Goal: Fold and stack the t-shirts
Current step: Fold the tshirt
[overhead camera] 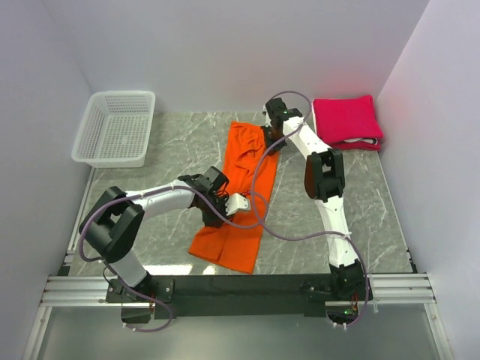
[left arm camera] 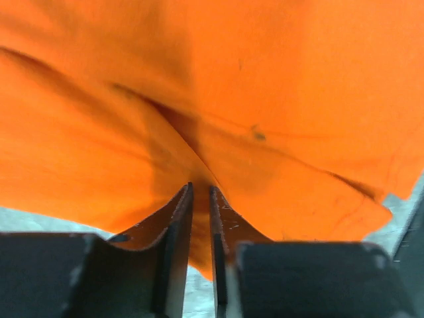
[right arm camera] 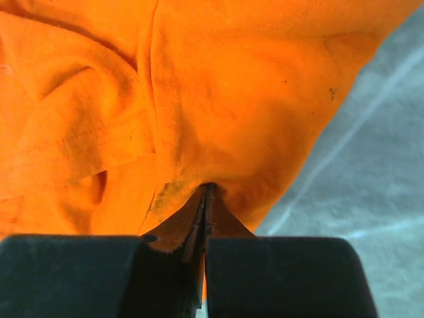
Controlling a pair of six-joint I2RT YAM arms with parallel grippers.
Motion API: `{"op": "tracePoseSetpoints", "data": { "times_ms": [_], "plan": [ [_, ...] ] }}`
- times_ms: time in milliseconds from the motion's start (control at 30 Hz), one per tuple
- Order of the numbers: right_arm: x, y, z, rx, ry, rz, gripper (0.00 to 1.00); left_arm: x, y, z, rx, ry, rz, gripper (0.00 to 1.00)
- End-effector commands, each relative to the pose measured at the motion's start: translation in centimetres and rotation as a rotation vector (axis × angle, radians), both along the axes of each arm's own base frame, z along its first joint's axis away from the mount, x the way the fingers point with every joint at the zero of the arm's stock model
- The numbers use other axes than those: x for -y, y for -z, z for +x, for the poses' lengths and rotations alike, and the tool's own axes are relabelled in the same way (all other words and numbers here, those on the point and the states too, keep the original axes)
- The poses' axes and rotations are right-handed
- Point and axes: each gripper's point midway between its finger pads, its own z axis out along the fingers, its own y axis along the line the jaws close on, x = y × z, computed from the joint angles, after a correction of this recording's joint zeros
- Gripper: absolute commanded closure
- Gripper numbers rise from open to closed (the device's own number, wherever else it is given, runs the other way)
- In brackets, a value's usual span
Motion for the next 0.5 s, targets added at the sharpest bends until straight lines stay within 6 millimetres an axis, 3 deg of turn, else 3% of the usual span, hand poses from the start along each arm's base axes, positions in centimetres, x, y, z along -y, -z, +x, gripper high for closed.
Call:
{"op": "tracePoseSetpoints", "data": {
  "times_ms": [0, 100, 200, 267, 367, 400, 433, 467],
  "plan": [
    [-2.0, 0.0, 0.8, 0.013, -0.047, 0.072, 1.0, 1.2, -1.4, -0.9, -0.094, -0.072, -0.061, 0.77],
    [-3.6, -0.3, 1.1, 0.027, -0.077, 0.155, 1.0, 2.2, -3.5, 0.3, -0.108, -0.127, -0.173, 0.71],
    [-5.5, -1.0, 1.3, 0.04, -0.109, 0.25, 0.97, 2.5, -7.0, 3.5, -0.087, -0.236, -0.319, 0.66],
    [-6.0, -1.6, 1.5, 0.047, -0.103, 0.285, 0.97, 1.8, -9.7, 7.0, -0.039, -0.326, -0.41, 0.66],
    [-6.4, -3.5, 1.1, 0.06, -0.109, 0.332, 0.96, 0.9, -12.0, 11.2, -0.006, -0.462, -0.485, 0.65],
    [-6.5, -6.0, 1.4, 0.114, -0.114, 0.354, 0.95, 0.9, -12.4, 12.2, 0.002, -0.492, -0.494, 0.65],
    [-6.3, -7.0, 1.3, 0.13, -0.108, 0.365, 0.92, 1.0, -12.6, 13.1, 0.021, -0.503, -0.499, 0.65],
    [-5.6, -6.9, 0.8, 0.12, -0.082, 0.368, 0.91, 1.4, -13.0, 14.6, 0.037, -0.511, -0.506, 0.65]
  ]
}}
